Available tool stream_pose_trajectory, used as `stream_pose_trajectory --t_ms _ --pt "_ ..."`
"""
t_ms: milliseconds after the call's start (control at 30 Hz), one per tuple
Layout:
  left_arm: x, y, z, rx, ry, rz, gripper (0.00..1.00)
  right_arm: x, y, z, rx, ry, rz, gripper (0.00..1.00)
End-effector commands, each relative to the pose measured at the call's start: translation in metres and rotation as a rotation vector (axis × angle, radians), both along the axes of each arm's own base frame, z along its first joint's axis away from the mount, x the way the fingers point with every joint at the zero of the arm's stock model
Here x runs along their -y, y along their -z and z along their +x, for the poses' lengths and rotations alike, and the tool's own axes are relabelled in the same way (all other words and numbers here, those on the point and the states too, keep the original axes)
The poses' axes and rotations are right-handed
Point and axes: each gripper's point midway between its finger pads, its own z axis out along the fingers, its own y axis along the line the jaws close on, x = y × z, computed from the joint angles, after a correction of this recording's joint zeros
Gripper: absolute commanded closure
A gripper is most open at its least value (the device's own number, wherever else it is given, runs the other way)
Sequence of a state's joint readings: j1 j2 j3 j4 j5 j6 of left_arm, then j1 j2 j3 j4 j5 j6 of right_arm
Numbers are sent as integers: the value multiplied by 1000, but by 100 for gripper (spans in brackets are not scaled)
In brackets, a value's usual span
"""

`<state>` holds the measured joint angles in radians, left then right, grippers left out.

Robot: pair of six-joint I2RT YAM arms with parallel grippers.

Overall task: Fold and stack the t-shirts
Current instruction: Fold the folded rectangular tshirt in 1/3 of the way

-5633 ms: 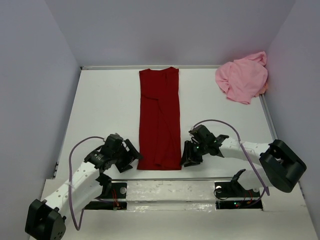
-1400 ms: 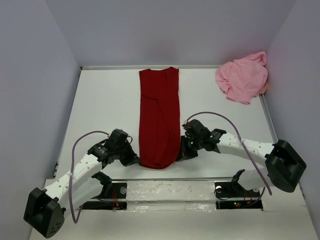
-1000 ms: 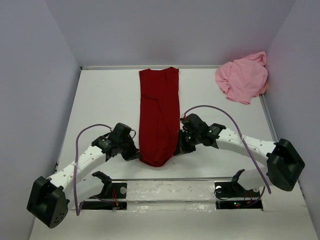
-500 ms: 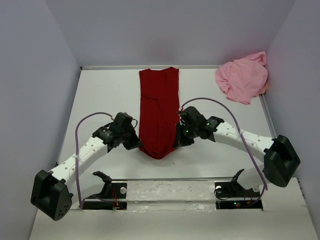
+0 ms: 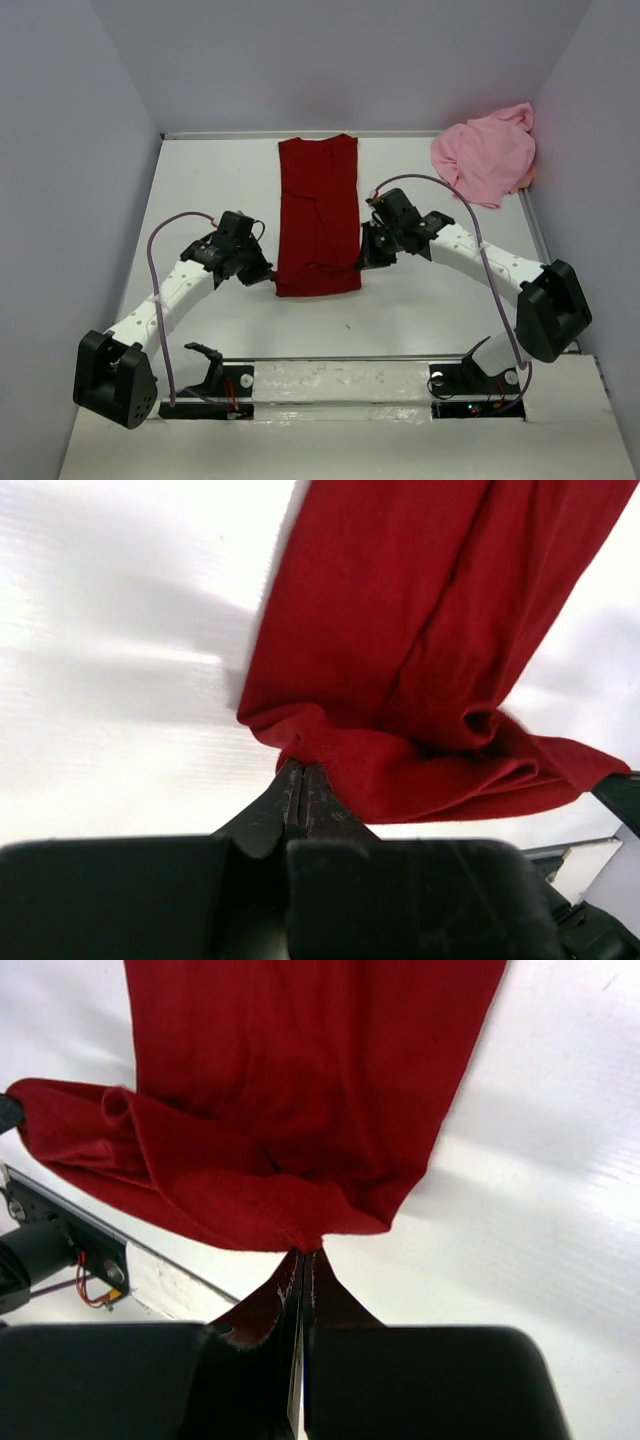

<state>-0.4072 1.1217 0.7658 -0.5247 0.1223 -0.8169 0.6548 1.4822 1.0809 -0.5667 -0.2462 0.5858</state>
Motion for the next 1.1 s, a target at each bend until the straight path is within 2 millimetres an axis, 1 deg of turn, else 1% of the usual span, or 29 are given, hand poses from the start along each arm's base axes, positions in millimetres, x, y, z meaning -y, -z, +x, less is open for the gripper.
stream_pose_trajectory --t_ms 0,67,133,267,300,433,567,667,700,767,833,867,933,967,1067 --pt "-9 -17 19 72 20 29 100 -3 -19 24 80 -25 9 100" --pt "-16 -19 24 77 5 38 100 -3 -17 29 77 -22 5 100" --pt "-22 -19 29 80 4 47 100 -4 -21 36 90 -21 12 100" --pt "-24 -25 39 104 10 54 100 -9 -22 43 95 -31 11 100" --pt "-24 -26 41 106 11 54 100 -7 -21 46 94 -22 10 100" --pt "-20 -24 47 93 32 52 100 -10 -22 50 98 -27 12 100" --pt "-14 -30 57 122 51 33 100 -10 -23 58 108 -19 8 100" --pt "-12 -31 63 120 62 37 100 -12 -24 62 112 -24 7 100" --pt "-11 -33 67 124 70 42 100 -10 -26 66 120 -16 10 100" --pt "-10 -39 74 140 74 49 100 -12 -26 68 118 -16 10 100" --pt "-11 -40 80 143 79 65 100 -14 -30 72 130 -18 15 100" --pt "-11 -46 84 156 78 66 100 -14 -29 73 130 -18 13 100" --pt "-11 -47 89 157 80 72 100 -13 -33 78 138 -11 17 100" --pt "-11 -51 93 169 79 71 100 -14 -33 79 139 -13 18 100" --pt "-11 -52 99 168 81 75 100 -13 -35 84 147 -8 19 100"
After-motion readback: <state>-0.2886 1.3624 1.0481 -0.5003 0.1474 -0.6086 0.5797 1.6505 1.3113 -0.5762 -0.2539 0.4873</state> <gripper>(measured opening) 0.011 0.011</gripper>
